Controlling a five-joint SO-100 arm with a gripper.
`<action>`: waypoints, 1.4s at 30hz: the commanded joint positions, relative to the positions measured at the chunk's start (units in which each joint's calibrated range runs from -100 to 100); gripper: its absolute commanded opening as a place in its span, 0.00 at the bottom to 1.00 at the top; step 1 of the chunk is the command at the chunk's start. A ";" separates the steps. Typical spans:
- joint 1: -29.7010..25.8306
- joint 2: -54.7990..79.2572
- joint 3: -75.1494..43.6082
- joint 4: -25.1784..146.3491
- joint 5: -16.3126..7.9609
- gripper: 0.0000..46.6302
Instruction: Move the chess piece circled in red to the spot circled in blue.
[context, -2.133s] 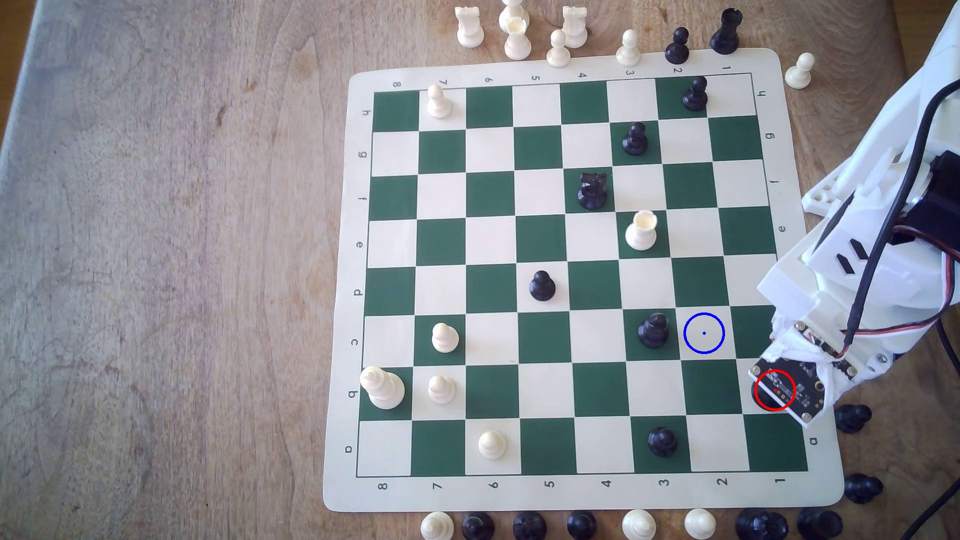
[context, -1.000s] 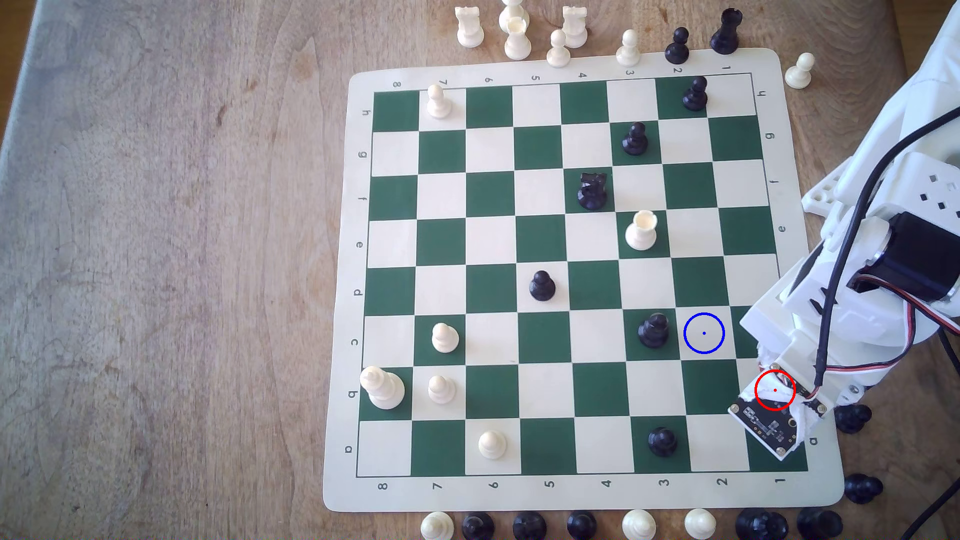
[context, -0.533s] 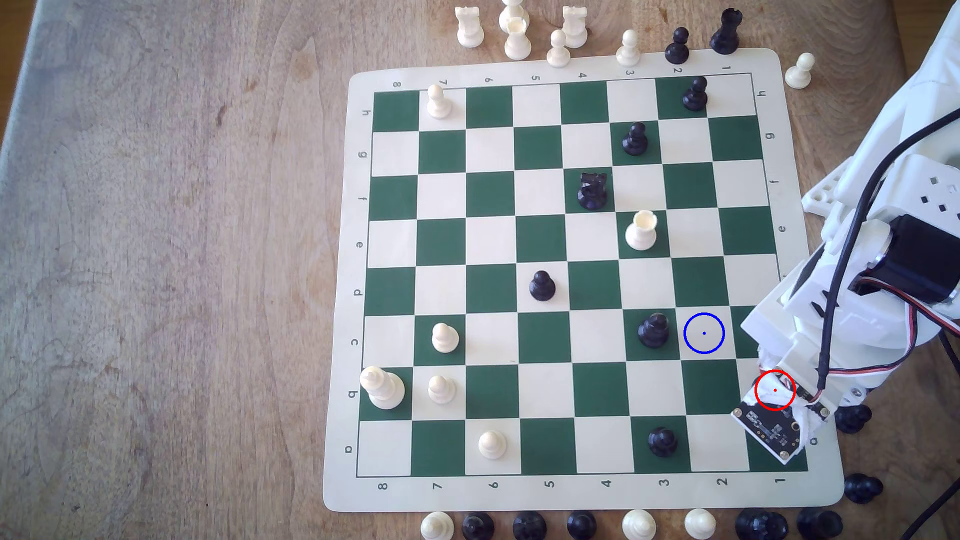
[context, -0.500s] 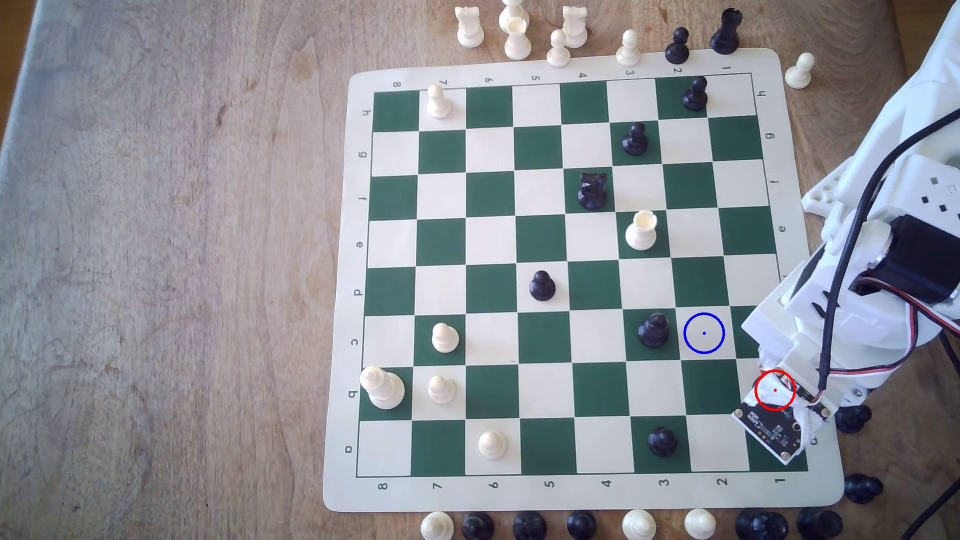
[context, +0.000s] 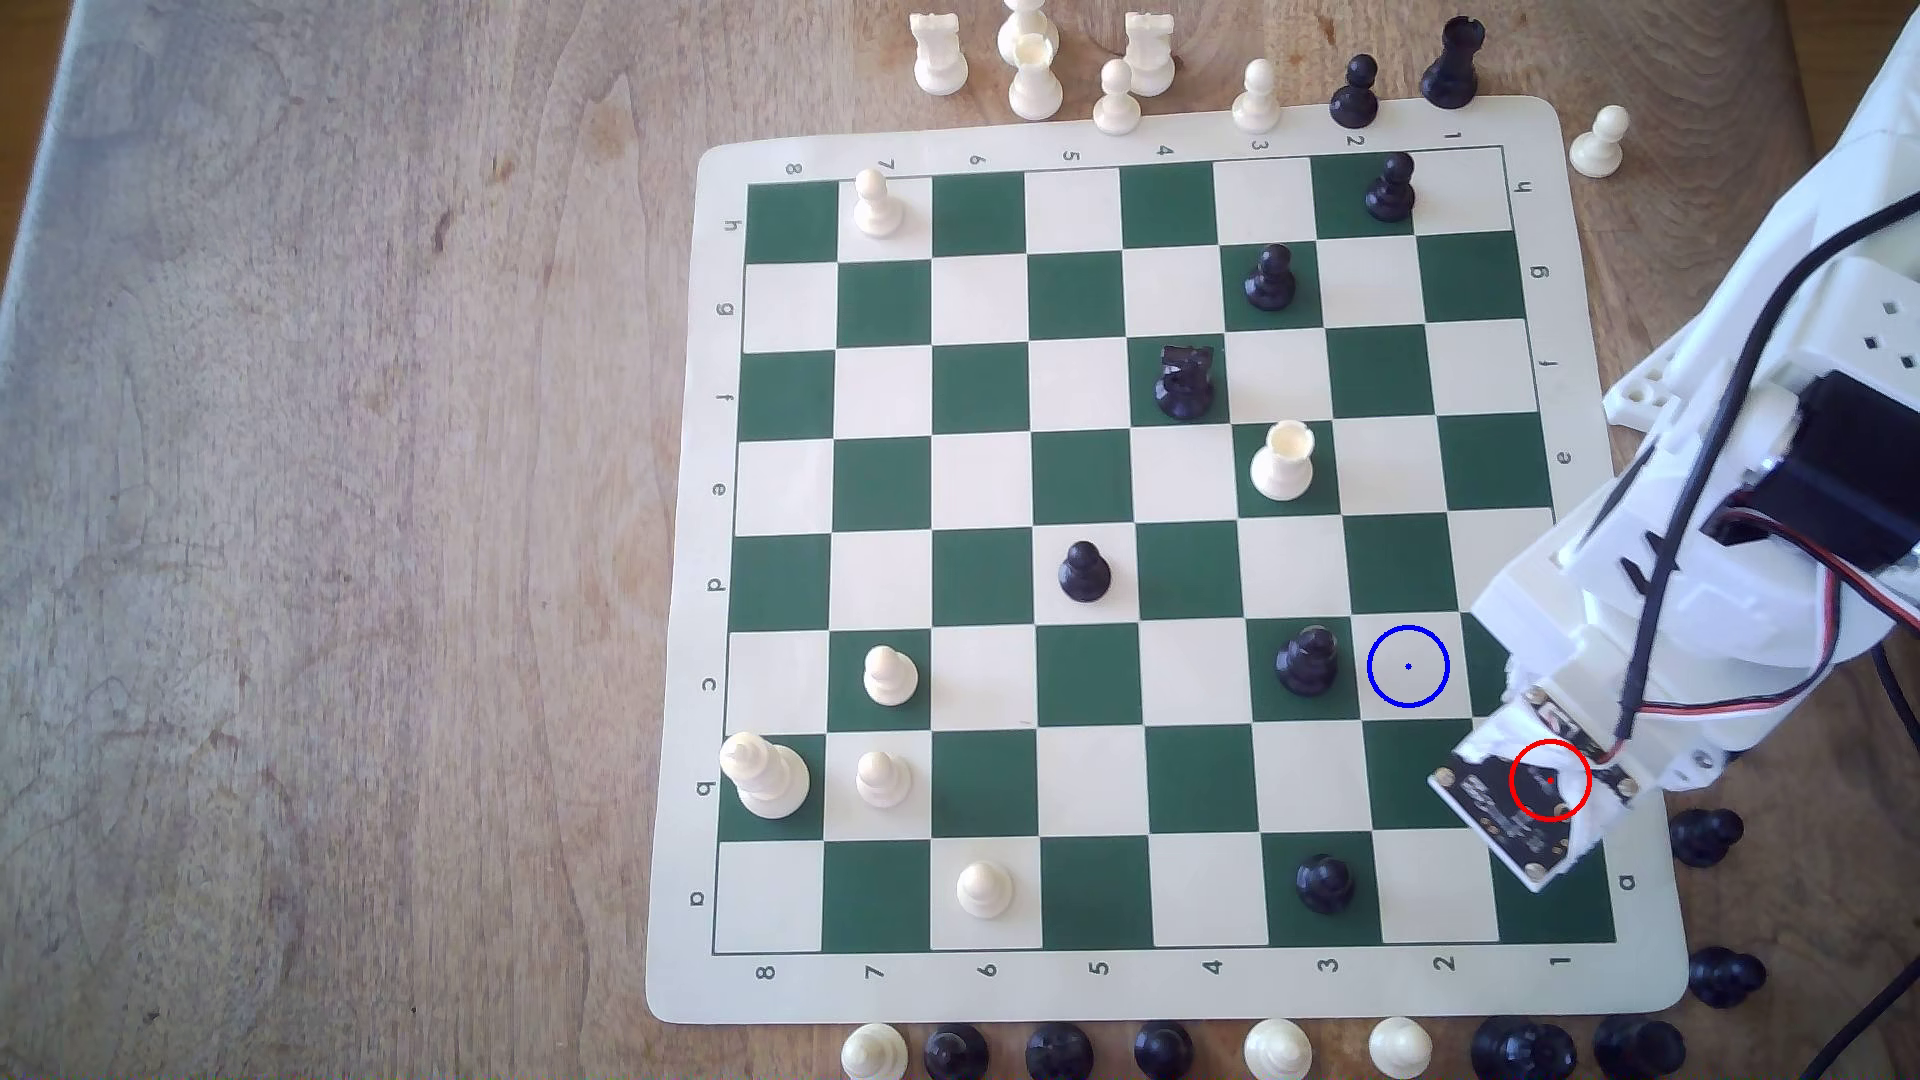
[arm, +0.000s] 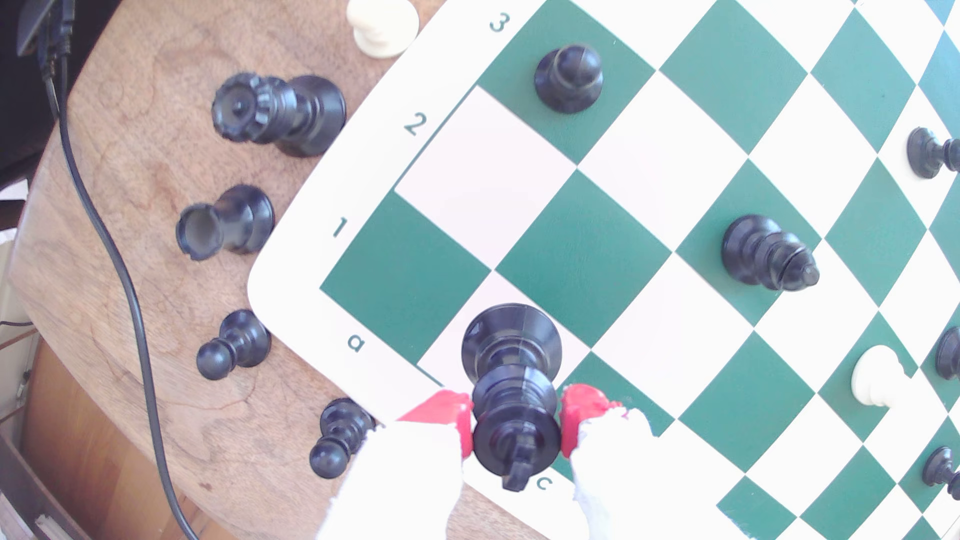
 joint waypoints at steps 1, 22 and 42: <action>4.24 0.89 -4.97 -1.52 0.93 0.01; 15.19 -0.64 7.00 -5.70 3.17 0.01; 17.30 -1.91 11.35 -7.74 4.98 0.01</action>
